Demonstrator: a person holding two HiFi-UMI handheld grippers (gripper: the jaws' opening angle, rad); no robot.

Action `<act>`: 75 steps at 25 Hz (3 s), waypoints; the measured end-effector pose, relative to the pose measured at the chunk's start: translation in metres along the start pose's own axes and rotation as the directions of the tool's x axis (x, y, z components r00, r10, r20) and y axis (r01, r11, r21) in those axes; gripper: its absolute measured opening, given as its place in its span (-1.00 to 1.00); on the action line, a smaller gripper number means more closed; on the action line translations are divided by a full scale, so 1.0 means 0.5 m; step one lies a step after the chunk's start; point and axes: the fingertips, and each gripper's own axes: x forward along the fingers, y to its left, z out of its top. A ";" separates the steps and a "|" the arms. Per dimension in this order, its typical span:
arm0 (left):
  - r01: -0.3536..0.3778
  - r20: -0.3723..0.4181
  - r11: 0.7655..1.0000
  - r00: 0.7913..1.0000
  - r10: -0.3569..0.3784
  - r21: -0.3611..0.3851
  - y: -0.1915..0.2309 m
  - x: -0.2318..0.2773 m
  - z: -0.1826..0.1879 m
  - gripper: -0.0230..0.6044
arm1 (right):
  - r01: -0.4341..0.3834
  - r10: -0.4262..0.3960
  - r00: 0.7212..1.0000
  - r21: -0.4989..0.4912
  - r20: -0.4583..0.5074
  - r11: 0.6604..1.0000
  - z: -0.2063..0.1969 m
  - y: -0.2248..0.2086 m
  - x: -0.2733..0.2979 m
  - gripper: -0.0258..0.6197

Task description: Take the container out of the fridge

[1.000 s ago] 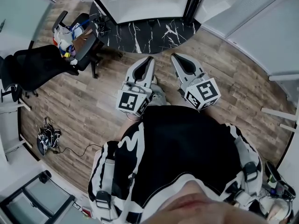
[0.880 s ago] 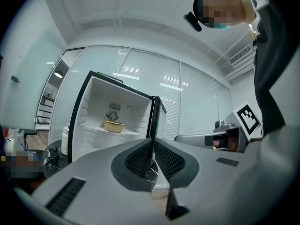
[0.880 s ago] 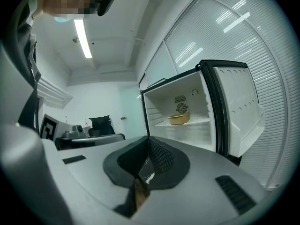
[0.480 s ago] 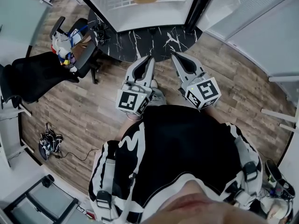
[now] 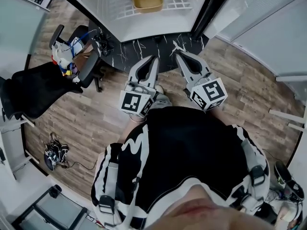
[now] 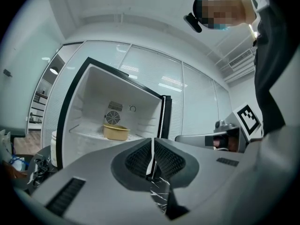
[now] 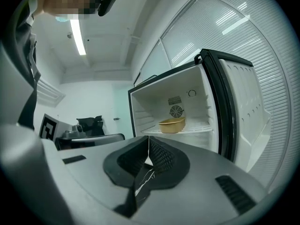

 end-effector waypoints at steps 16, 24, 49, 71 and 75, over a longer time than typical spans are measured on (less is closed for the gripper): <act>0.029 -0.030 1.000 0.999 -0.029 0.008 0.137 0.060 0.025 -0.85 | 0.047 -0.048 0.999 0.018 0.013 0.999 0.025 -0.030 0.143 -0.88; 0.079 -0.036 0.996 0.996 -0.078 0.032 0.195 0.092 0.018 -0.85 | 0.075 -0.076 0.997 0.038 0.021 0.996 0.029 -0.044 0.206 -0.88; -0.018 -0.002 1.000 1.000 0.018 0.015 0.231 0.152 0.046 -0.85 | 0.018 -0.018 1.000 0.003 0.021 1.000 0.063 -0.103 0.236 -0.88; -0.006 -0.012 1.000 1.000 0.006 0.025 0.256 0.201 0.047 -0.45 | -0.039 0.040 0.999 -0.070 0.011 0.997 0.082 -0.145 0.270 -0.55; -0.006 -0.043 0.999 0.999 0.007 0.033 0.266 0.215 0.037 -0.36 | -0.043 0.042 0.999 -0.084 -0.016 0.995 0.073 -0.158 0.283 -0.44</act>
